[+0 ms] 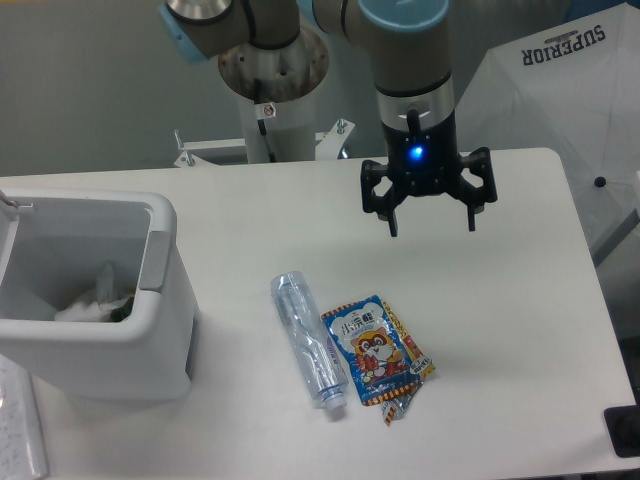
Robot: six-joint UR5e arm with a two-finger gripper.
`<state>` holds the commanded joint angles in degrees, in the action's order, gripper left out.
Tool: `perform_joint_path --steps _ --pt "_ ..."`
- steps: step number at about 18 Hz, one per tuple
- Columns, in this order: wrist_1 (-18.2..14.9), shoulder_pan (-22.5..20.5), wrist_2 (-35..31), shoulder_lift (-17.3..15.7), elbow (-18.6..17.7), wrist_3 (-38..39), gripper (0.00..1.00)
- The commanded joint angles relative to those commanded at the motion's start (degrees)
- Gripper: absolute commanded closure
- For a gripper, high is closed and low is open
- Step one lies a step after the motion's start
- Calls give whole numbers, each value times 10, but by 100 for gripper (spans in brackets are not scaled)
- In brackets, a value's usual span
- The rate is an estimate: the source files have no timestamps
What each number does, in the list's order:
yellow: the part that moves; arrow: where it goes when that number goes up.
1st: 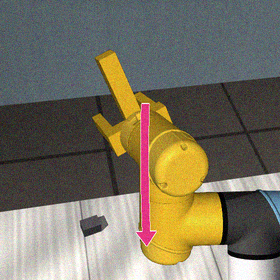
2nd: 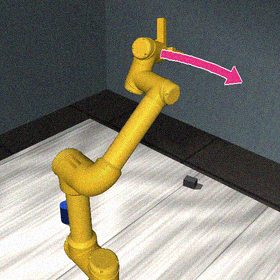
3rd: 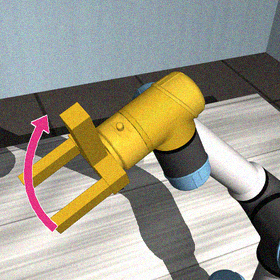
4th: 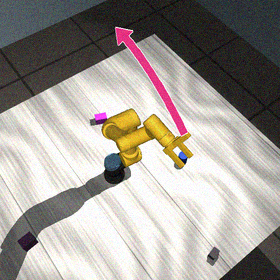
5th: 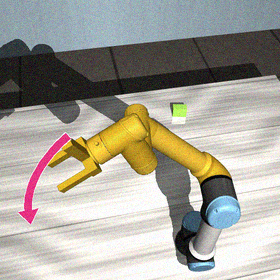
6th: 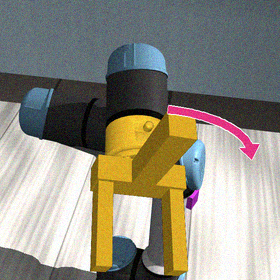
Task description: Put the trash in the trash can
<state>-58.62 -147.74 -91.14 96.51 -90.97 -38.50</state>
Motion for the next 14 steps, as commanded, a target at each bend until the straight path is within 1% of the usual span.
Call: perform_joint_path --steps 8,12,14 --pt "3 -1 2 4 -3 9 0" --pt "6 2 2 35 -10 9 0" --pt "15 3 0 49 -11 33 0"
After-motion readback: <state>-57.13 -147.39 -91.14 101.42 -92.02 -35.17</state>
